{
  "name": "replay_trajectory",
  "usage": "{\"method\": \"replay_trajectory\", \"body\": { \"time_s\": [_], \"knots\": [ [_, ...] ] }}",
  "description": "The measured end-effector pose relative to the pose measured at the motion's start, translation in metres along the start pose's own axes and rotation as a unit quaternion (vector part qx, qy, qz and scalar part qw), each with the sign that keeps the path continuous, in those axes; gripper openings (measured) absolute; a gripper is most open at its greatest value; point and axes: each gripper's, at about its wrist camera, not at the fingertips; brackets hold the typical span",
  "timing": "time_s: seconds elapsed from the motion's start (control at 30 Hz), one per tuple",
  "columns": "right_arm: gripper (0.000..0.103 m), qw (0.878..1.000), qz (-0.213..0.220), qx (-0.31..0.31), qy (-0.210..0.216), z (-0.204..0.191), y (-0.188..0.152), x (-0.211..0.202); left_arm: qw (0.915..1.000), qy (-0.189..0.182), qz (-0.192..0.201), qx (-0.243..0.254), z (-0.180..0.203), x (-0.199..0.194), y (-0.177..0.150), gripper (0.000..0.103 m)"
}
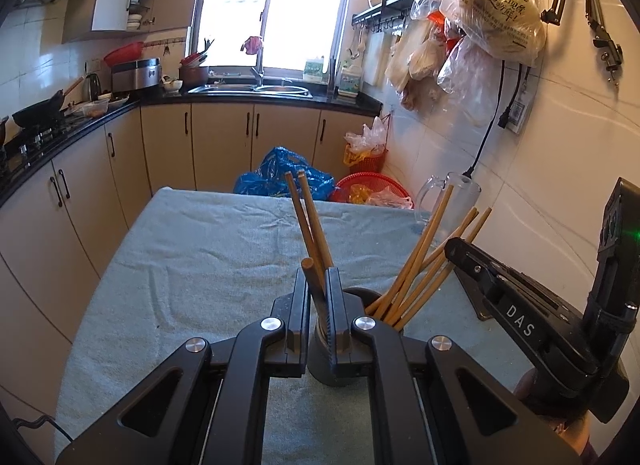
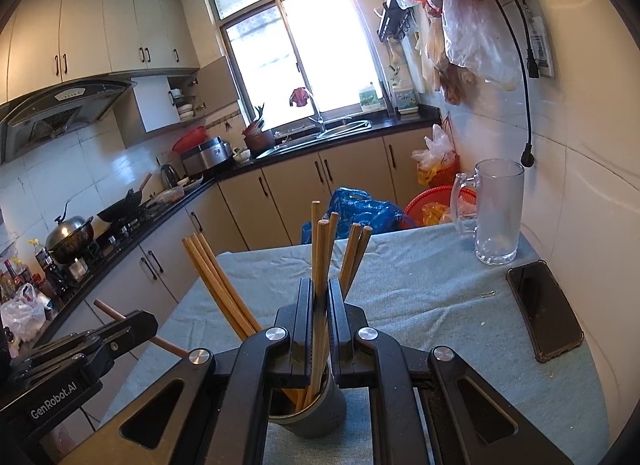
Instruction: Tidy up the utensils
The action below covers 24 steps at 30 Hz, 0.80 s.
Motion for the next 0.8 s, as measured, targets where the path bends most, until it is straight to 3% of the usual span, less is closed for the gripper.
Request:
{"method": "replay_trajectory", "body": {
  "time_s": [0.3, 0.47, 0.53, 0.8],
  "knots": [
    [0.01, 1.0, -0.005, -0.001, 0.002, 0.001, 0.003, -0.001, 0.9999, 0.011, -0.003, -0.013, -0.005, -0.001, 0.0, 0.009],
    [0.032, 1.0, 0.003, -0.005, -0.003, -0.002, 0.006, -0.009, 0.9998, 0.01, 0.007, -0.017, -0.006, -0.015, -0.001, 0.024],
    [0.035, 1.0, 0.007, -0.009, -0.005, -0.006, 0.008, -0.015, 0.9996, 0.014, 0.014, -0.018, -0.007, -0.022, -0.001, 0.031],
    [0.043, 1.0, 0.027, -0.011, -0.006, -0.016, 0.012, -0.048, 0.9987, 0.025, 0.031, -0.032, -0.015, -0.058, -0.006, 0.04]
  ]
}}
Point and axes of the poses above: each gripper's, at about its wrist camera, not at the fingertips, and x roughly the way its jaws point, z to its right, y to its top, and after that the axes turned 4 degrees about -x, right-handed
